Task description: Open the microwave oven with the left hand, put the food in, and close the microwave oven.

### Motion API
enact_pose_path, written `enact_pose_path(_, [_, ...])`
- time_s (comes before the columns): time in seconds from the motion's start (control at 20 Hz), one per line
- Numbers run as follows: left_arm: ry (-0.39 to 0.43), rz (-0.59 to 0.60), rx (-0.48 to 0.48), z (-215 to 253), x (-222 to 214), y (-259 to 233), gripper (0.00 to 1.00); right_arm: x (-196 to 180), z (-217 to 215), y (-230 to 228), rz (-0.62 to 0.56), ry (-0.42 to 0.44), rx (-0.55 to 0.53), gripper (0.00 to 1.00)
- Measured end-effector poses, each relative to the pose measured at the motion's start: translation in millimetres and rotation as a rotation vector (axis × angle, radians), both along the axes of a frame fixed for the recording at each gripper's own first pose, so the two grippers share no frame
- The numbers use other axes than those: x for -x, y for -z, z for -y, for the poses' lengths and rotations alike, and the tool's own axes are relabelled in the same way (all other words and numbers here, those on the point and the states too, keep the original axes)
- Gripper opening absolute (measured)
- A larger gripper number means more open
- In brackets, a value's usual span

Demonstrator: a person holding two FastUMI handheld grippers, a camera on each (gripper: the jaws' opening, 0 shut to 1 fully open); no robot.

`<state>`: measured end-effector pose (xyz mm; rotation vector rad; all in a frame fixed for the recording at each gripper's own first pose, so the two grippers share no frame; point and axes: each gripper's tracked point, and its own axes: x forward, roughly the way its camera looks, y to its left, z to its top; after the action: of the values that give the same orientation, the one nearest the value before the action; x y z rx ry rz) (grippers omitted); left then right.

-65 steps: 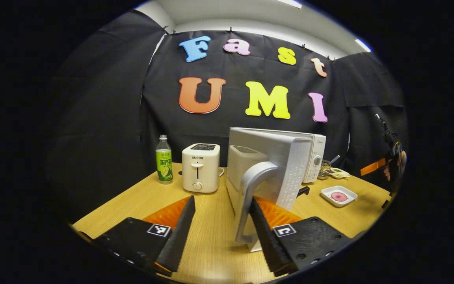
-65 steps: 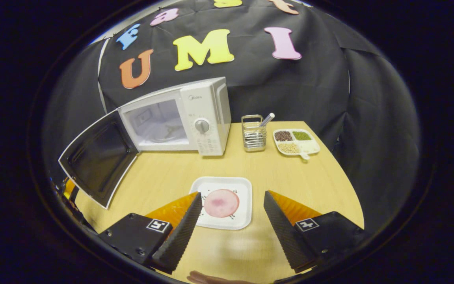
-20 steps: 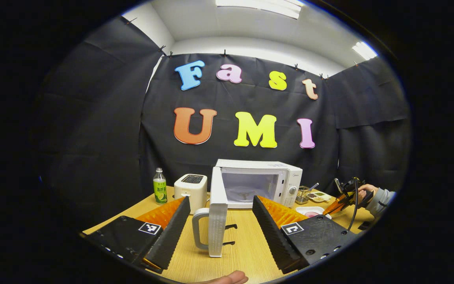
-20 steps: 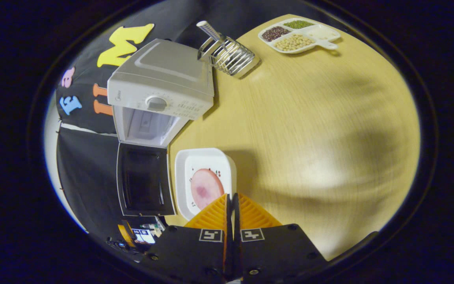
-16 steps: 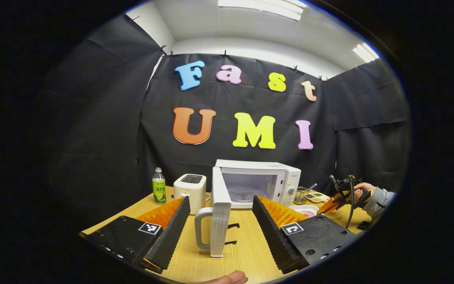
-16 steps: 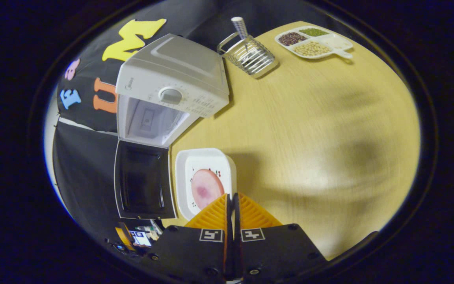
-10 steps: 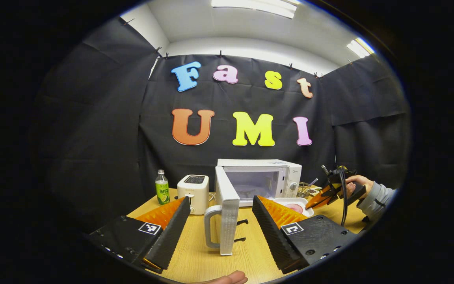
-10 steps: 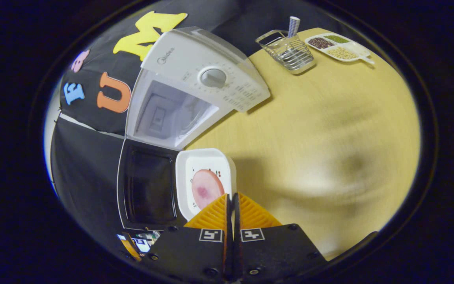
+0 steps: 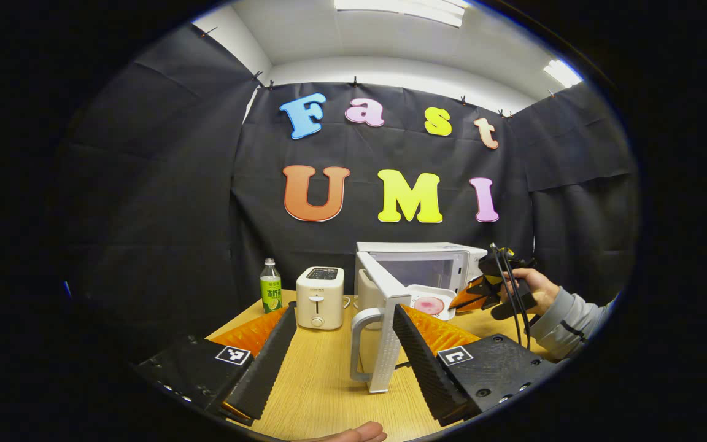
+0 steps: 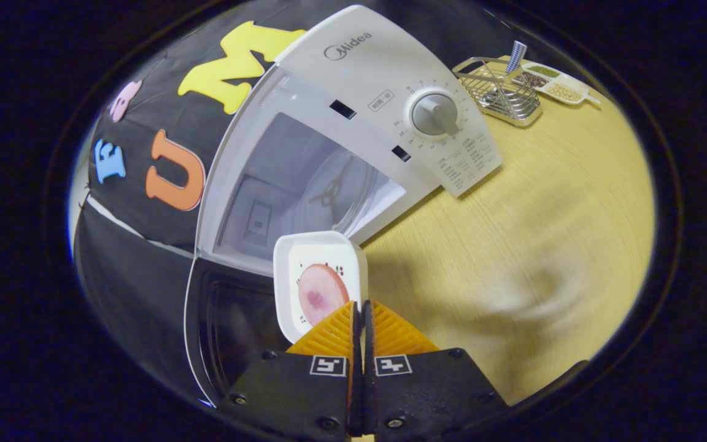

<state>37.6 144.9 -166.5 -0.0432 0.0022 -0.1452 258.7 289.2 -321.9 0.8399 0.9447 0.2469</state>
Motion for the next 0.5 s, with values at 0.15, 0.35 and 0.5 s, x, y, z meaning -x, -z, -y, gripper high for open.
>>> enact_pose_path(0.15, [-0.002,0.002,0.024,-9,1,2,0.94,-38,-21,3,0.021,0.114,-0.065,0.04])
enact_pose_path(0.35, [-0.032,-0.015,0.016,-26,2,3,0.94,-93,-30,-6,0.117,0.291,-0.11,0.04])
enact_pose_path(0.5, [-0.037,-0.036,0.012,-26,5,8,0.94,-127,-27,-10,0.203,0.423,-0.099,0.04])
